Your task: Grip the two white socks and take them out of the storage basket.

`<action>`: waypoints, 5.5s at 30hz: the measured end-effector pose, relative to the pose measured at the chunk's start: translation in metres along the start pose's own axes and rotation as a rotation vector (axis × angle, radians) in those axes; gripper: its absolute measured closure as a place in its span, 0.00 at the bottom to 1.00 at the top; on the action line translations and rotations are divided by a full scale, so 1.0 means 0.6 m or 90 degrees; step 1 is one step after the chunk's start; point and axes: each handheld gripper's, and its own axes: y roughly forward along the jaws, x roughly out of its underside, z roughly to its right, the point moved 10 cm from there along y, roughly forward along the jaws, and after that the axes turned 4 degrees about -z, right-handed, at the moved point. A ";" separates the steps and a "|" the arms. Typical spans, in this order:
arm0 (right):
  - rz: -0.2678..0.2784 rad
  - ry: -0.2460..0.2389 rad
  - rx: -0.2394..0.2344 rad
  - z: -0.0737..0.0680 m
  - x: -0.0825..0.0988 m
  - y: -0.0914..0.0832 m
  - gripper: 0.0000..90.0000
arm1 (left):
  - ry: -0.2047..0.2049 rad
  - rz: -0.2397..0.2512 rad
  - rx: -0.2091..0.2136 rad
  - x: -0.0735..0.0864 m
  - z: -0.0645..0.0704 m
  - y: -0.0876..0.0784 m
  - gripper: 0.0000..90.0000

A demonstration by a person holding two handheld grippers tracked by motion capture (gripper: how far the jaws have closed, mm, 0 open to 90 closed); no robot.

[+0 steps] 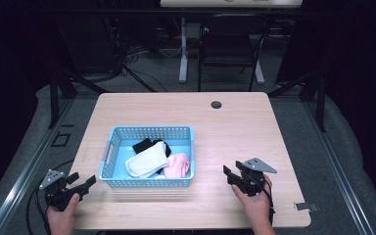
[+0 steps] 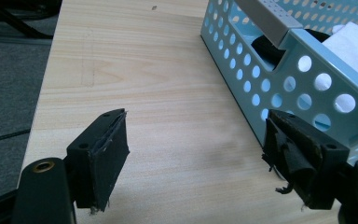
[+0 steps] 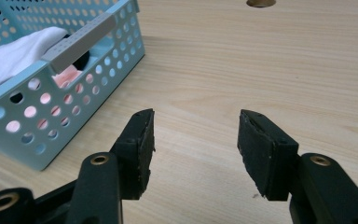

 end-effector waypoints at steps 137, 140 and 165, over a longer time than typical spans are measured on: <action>0.019 -0.232 -0.204 -0.373 -0.240 0.062 0.97 | -0.001 0.004 -0.007 -0.002 -0.004 -0.004 0.20; 0.034 -0.224 -0.206 -0.367 -0.246 0.046 0.97 | -0.003 0.009 -0.007 -0.003 -0.003 -0.003 0.20; 0.098 -0.175 -0.189 -0.270 -0.257 -0.073 0.98 | 0.002 0.001 -0.010 -0.001 -0.003 -0.003 0.20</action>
